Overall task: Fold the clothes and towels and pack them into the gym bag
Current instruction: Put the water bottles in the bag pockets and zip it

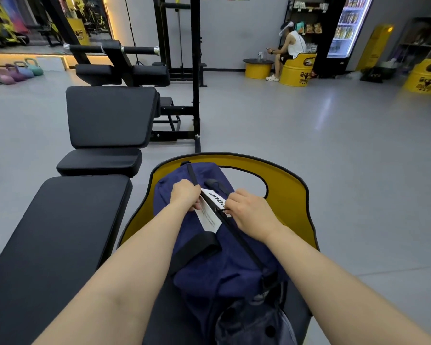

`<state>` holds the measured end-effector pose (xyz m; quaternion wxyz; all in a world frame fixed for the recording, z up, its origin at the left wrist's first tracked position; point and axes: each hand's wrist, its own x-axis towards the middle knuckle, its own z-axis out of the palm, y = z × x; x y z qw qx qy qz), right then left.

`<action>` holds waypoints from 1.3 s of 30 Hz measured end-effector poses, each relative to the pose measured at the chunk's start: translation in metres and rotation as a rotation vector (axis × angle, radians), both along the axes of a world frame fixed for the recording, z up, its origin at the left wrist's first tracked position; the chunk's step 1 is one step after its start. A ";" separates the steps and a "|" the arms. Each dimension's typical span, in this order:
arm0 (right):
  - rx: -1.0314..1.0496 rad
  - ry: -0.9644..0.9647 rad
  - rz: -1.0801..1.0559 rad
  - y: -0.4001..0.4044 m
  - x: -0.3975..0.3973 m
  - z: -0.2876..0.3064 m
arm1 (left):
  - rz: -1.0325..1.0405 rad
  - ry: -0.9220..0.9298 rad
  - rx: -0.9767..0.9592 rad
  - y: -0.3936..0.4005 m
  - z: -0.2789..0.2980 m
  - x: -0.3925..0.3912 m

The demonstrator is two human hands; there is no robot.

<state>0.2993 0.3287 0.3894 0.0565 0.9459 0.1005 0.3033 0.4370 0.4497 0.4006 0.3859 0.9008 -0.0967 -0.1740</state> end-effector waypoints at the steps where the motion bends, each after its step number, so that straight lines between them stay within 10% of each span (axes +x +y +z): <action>1: -0.004 0.007 0.000 -0.001 -0.006 0.000 | -0.004 -0.024 0.010 0.001 0.001 -0.005; 9: 0.046 0.006 -0.022 0.006 -0.041 -0.001 | -0.332 0.290 0.191 0.009 0.020 -0.076; 19: 0.054 0.023 -0.056 0.013 -0.090 -0.004 | -0.088 0.156 -0.068 0.009 0.021 -0.095; 29: 0.072 0.042 -0.059 0.018 -0.129 -0.002 | -0.448 0.265 0.250 0.012 0.018 -0.157; 39: 0.056 0.019 -0.058 0.019 -0.158 0.007 | -0.175 0.049 0.006 0.014 0.011 -0.162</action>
